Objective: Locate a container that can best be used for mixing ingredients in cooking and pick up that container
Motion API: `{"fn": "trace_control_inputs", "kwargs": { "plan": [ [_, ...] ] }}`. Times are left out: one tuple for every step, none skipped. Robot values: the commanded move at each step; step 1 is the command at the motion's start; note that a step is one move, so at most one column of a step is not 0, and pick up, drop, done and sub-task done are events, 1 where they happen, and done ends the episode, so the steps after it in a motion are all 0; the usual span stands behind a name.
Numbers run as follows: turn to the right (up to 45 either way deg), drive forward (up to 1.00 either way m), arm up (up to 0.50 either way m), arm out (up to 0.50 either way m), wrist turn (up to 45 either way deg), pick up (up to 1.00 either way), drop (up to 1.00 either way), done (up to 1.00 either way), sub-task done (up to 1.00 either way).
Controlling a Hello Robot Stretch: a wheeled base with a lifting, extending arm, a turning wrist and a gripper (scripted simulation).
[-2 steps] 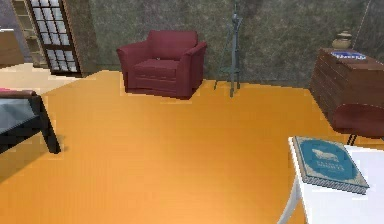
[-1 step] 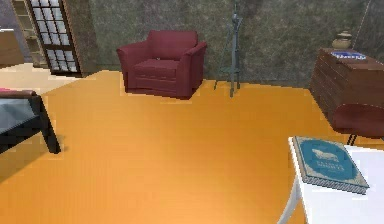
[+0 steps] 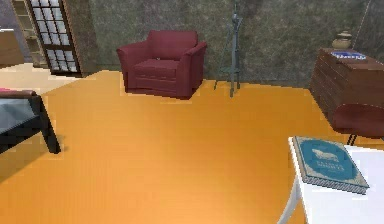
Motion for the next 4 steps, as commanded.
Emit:
{"fn": "trace_control_inputs", "kwargs": {
  "plan": [
    [0.0,0.0,0.0,0.0,45.0,0.0,0.0,0.0,0.0],
    [0.0,0.0,0.0,0.0,21.0,0.0,0.0,0.0,0.0],
    [0.0,0.0,-0.24,0.0,0.0,0.0,0.0,0.0,0.0],
    [0.0,0.0,0.0,0.0,0.0,1.0,0.0,0.0,0.0]
  ]
}}
